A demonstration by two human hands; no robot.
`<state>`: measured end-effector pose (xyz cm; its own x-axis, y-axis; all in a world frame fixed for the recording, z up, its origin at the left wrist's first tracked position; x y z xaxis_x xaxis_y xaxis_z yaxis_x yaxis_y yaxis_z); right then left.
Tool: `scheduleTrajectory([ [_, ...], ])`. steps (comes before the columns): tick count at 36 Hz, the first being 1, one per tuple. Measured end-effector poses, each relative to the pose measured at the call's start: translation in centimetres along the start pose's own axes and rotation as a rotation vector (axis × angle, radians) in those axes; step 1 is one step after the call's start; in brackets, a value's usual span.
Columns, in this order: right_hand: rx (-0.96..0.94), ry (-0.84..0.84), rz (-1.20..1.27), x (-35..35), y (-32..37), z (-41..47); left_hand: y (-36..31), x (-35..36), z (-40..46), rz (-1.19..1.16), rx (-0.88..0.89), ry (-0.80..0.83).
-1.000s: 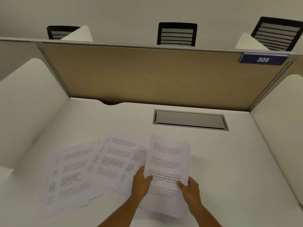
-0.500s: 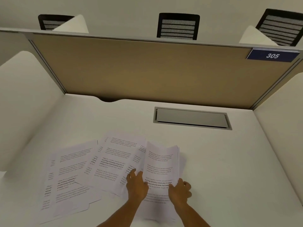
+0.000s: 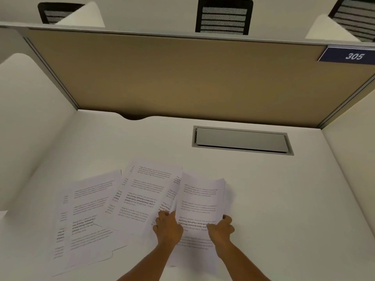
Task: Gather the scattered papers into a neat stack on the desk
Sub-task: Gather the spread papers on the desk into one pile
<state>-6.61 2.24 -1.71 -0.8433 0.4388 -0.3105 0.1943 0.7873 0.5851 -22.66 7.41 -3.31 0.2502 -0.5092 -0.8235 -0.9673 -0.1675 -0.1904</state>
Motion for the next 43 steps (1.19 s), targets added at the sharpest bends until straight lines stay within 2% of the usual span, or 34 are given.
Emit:
scheduleTrajectory([
  [5, 0.066, 0.046, 0.093, -0.7, -0.4, 0.2, -0.1, 0.1, 0.0, -0.070, 0.042, 0.041],
  [10, 0.113, 0.161, 0.154, -1.7, -0.9, 0.0, -0.1, -0.2, -1.1, -0.463, 0.150, 0.036],
  [12, 0.116, 0.182, 0.157, -2.0, -1.2, -0.5, -0.2, -0.6, -1.6, -0.540, 0.159, 0.020],
  [18, 0.077, 0.177, 0.217, -2.3, -1.7, -1.2, -0.7, -2.1, -3.2, -0.638, 0.290, 0.080],
  [25, -0.051, 0.019, 0.374, -4.3, -1.5, -1.6, -0.3, -4.9, -5.3, -0.872, 0.378, 0.144],
  [30, -0.130, 0.123, 0.418, -6.2, -0.7, -1.3, 0.5, -6.5, -6.4, -0.990, 0.397, 0.201],
  [34, -0.221, 0.284, 0.348, -7.3, -0.1, -1.5, 1.3, -7.3, -6.7, -1.079, 0.383, 0.211],
  [37, -0.230, 0.326, 0.338, -7.6, 0.2, -1.6, 2.0, -7.6, -6.5, -1.085, 0.347, 0.167],
  [43, -0.265, 0.362, 0.209, -5.8, 0.9, -2.5, 3.8, -6.2, -5.2, -0.858, 0.303, 0.021],
])
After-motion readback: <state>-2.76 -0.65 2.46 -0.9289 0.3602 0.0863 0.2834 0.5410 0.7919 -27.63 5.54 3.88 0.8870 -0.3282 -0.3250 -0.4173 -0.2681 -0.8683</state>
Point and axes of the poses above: each hand's wrist, its own z-axis towards the middle knuckle, its own x-axis out of the palm, y = z × x, the point moved 1 cm from there along z, towards the middle knuckle, and after that the axes turned 6 degrees about z, right-handed, at the moved point
